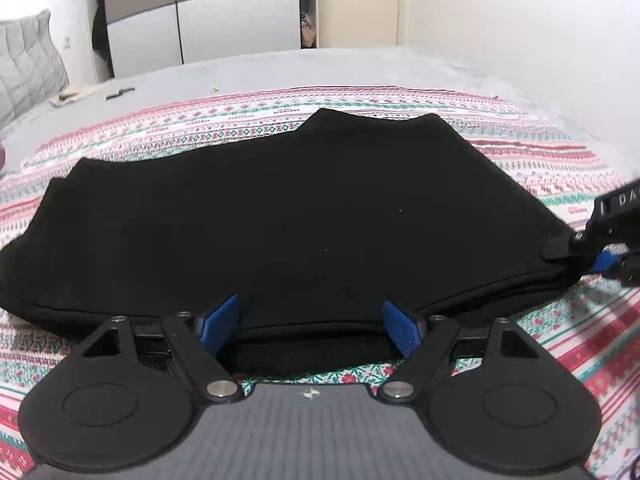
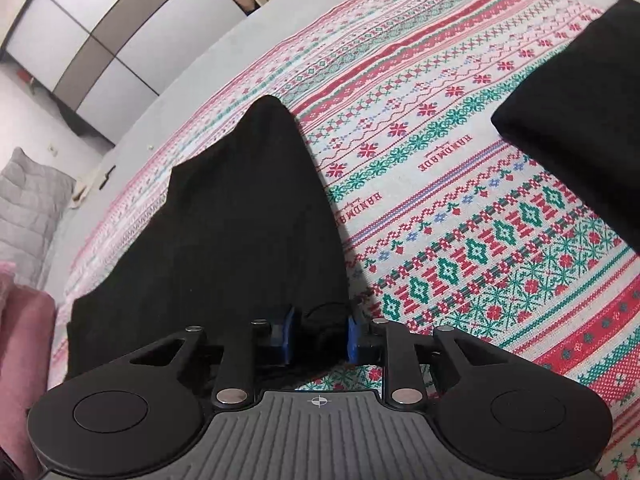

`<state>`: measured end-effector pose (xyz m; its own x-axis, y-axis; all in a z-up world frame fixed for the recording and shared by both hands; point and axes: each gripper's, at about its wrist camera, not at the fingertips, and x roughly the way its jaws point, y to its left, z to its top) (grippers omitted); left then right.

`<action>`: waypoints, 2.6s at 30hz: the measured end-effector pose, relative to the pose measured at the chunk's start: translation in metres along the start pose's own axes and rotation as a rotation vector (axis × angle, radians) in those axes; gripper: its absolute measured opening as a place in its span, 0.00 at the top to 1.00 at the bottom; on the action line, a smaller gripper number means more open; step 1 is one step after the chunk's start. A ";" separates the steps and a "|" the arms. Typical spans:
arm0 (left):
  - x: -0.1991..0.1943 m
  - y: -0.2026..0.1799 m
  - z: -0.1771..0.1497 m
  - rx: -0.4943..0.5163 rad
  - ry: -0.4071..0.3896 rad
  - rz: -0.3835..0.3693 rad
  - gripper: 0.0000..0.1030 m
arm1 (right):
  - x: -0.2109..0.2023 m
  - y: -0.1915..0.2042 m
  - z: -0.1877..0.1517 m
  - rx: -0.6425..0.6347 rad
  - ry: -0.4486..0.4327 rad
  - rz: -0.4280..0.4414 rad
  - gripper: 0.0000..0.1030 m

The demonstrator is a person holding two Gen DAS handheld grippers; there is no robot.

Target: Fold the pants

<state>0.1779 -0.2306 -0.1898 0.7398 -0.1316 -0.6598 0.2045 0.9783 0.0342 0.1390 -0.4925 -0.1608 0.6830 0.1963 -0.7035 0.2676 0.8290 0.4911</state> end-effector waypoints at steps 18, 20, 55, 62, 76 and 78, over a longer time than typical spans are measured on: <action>0.154 0.050 0.137 -0.112 0.146 0.159 0.05 | 0.002 -0.019 0.004 0.180 0.023 0.061 0.75; 0.160 0.051 0.142 -0.112 0.142 0.170 0.02 | 0.002 -0.021 0.005 0.186 0.026 0.067 0.75; 0.018 0.043 0.021 0.017 0.039 0.106 0.00 | -0.003 -0.027 -0.006 0.290 -0.027 0.090 0.75; 0.023 0.070 0.038 -0.005 0.033 0.157 0.00 | -0.009 -0.008 -0.008 0.261 -0.096 0.054 0.87; 0.030 0.134 0.057 0.089 0.115 0.037 0.00 | -0.025 0.083 -0.008 -0.031 -0.294 -0.111 0.90; 0.033 0.153 0.052 0.070 0.103 -0.013 0.00 | -0.025 0.097 -0.008 -0.066 -0.317 -0.131 0.90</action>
<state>0.2670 -0.0935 -0.1675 0.6681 -0.1234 -0.7338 0.2603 0.9626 0.0751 0.1425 -0.4125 -0.0993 0.8260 -0.0778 -0.5582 0.3291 0.8706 0.3656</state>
